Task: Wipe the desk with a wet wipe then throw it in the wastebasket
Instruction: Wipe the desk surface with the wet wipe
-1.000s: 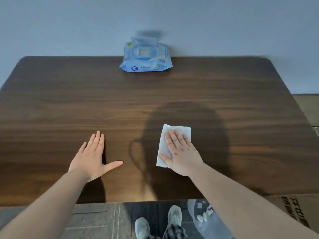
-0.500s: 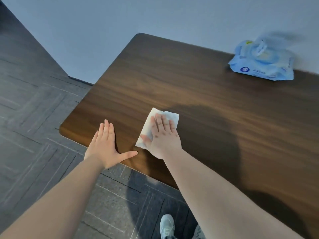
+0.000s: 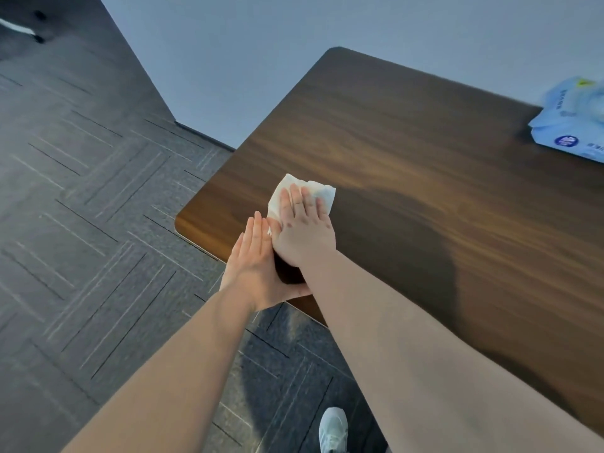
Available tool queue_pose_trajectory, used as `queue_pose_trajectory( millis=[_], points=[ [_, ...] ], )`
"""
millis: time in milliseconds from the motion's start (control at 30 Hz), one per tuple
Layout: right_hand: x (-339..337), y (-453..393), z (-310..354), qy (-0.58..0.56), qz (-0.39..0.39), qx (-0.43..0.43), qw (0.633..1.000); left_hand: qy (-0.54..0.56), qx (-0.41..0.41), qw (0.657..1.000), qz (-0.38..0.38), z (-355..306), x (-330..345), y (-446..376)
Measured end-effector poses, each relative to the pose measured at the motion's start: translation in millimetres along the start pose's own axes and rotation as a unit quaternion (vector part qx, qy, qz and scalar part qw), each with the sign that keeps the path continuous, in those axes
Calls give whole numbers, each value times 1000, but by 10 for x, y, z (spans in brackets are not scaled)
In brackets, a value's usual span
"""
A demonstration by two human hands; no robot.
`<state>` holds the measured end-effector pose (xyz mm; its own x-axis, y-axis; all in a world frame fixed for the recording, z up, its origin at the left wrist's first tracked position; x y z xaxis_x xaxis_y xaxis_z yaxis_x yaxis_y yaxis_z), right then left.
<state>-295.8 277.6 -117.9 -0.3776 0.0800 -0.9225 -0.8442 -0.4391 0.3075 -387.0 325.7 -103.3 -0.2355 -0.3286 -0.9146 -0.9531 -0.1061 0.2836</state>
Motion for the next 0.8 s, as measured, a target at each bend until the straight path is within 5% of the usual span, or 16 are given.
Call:
queue_pose_trajectory(
  millis=[333,567,800],
  points=[
    [-112,625,-1197,21,33,47,998,-97,79,991,49,-219,-47,-10],
    [-326,1515,-3103,19,1,242,970,-132,219,964,75,-1412,121,-203],
    [-426,2713,-4787,-12,-1,436,900,-125,337,928,100,-2840,594,-331]
  ],
)
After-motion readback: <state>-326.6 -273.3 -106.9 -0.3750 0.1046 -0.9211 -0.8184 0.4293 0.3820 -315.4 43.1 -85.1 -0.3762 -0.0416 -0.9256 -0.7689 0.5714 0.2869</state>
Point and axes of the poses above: each hand's wrist, its own y-axis away from the middle knuckle, its own x-axis out of the palm, z = x × y, the point moved 4 cm from there along -y, towards the middle knuckle, and after that the axes turned 14 degrees about x, right-handed, at the moved point
